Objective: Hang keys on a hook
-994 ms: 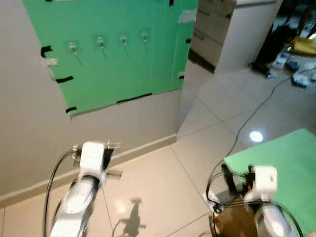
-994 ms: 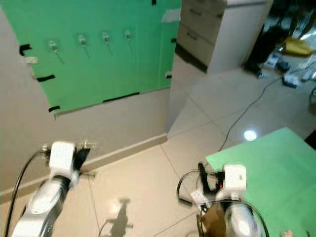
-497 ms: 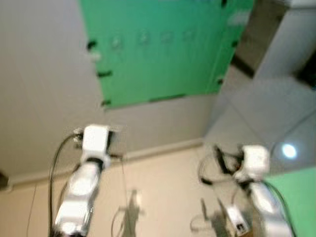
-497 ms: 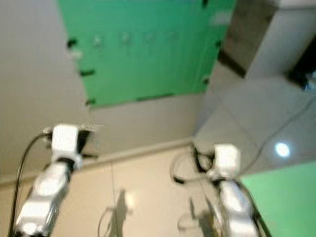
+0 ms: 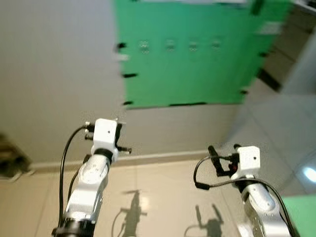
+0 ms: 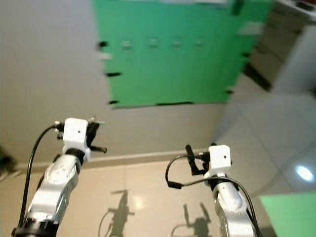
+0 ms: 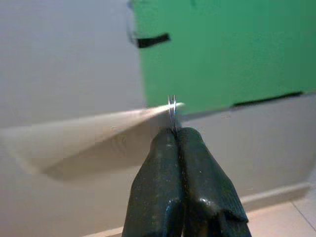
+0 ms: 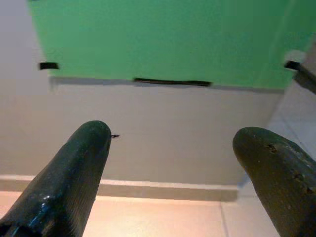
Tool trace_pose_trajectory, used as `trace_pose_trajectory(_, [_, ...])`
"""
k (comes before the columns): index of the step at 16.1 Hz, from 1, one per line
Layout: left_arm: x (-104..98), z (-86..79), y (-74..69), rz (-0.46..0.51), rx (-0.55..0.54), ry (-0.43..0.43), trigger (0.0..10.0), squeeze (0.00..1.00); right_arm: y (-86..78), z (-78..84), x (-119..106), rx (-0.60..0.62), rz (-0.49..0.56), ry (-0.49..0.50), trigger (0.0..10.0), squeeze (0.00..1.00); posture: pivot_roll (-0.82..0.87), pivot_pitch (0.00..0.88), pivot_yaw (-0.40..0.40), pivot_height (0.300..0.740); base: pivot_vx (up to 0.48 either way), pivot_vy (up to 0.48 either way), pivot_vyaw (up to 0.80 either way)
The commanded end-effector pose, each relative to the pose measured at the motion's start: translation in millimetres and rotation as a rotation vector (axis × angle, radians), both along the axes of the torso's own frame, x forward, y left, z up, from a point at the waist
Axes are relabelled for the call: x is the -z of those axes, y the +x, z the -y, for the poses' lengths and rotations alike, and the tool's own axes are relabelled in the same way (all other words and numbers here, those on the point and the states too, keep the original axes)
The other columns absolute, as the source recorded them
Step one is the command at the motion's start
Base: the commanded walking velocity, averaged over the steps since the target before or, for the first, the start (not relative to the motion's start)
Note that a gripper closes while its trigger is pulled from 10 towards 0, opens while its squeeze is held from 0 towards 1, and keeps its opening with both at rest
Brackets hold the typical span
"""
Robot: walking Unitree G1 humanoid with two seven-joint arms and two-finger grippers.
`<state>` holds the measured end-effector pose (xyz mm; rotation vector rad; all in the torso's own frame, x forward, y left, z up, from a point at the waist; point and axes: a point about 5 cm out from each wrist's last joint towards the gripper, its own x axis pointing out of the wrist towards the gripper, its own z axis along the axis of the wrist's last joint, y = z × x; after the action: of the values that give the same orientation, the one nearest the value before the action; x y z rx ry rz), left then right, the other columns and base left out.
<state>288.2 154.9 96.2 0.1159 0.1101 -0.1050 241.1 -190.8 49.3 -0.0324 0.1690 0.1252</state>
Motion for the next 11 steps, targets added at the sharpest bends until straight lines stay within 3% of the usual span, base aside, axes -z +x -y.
trace_pose_trajectory(1, [-0.8,5.7,2.4,0.003,0.024,-0.004,10.0,0.00,1.9,3.1,-4.0,0.032,0.011,-0.001,10.0,0.50,-0.06,0.000,0.026,0.740,0.000,0.000,0.43])
trace_pose_trajectory(2, [-0.7,7.2,3.8,0.003,0.032,-0.003,10.0,0.00,3.8,5.3,-3.2,0.067,0.006,0.016,10.0,0.30,-0.06,0.000,0.025,0.740,0.000,0.000,0.00])
trace_pose_trajectory(3, [0.0,7.2,5.9,-0.005,0.043,-0.013,10.0,0.00,6.1,5.3,-3.6,0.068,0.006,0.021,10.0,0.00,-0.06,0.000,0.025,0.740,0.469,0.000,0.00])
trace_pose_trajectory(6, [-10.1,9.3,15.4,0.051,0.082,-0.017,10.0,0.00,12.8,1.1,-17.6,0.081,0.077,0.024,10.0,0.00,-0.06,0.000,0.027,0.740,0.475,0.000,0.00])
trace_pose_trajectory(11, [-25.9,22.6,26.9,0.109,0.187,-0.044,10.0,0.00,16.9,-1.7,-19.0,0.089,0.081,0.029,10.0,0.00,-0.07,0.000,0.028,0.740,0.480,0.000,0.00])
